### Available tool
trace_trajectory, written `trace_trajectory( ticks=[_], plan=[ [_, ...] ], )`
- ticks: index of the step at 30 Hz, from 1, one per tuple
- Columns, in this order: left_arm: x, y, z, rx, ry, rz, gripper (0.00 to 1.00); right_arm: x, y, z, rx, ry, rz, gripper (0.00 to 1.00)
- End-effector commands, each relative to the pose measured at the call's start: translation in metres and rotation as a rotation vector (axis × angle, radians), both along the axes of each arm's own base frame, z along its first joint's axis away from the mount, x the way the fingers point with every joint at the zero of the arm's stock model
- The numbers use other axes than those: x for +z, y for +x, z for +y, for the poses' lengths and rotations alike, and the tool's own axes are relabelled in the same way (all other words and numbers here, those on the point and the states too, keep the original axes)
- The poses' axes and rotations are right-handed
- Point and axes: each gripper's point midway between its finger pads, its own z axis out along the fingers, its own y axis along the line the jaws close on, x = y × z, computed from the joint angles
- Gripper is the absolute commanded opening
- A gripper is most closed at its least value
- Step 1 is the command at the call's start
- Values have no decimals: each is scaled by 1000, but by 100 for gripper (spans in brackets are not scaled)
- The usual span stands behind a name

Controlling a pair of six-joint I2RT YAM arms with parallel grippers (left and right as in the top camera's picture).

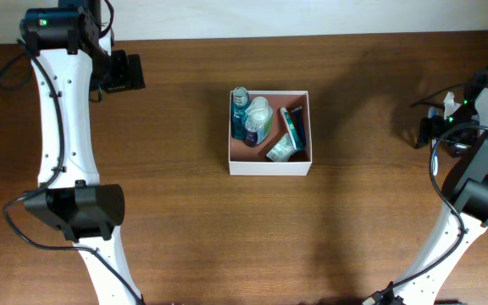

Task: Pack container
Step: 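Move the right gripper right to the blue toothbrush, then close the right gripper on the toothbrush handle and lift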

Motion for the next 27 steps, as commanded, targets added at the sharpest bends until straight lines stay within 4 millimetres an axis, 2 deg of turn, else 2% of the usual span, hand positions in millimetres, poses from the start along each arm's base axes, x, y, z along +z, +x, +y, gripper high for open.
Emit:
trace_trajectory(
  ticks=[1,6,10,11,14,15,16,17,18,23,24,27],
  plan=[
    [8,-2,-1,5,-8,-20,99,-14,-7,8,3,31,28,91],
    [8,-2,-1,5,-8,-20,99,-14,-6,8,0,31,28,87],
    [8,-2,-1,5,-8,-20,99,-14,-5,9,-18,32,23,74],
    [8,-2,-1,5,-8,-20,99,-14,-5,9,-29,33,21,70],
    [8,-2,-1,5,-8,-20,99,-12,-1,13,-35,61,2,45],
    [8,-2,-1,5,-8,-20,99,-11,2,16,-36,76,-10,33],
    [8,-2,-1,5,-8,-20,99,-9,3,17,-37,84,-16,30],
    [8,-2,-1,5,-8,-20,99,-6,7,19,-38,98,-30,20],
    [8,-2,-1,5,-8,-20,99,-3,9,19,-38,102,-37,16],
    [8,-2,-1,5,-8,-20,99,14,20,24,-41,141,-82,4],
    [8,-2,-1,5,-8,-20,99,21,24,26,-42,161,-102,4],
    [8,-2,-1,5,-8,-20,99,61,43,37,-42,239,-191,4]
  ],
)
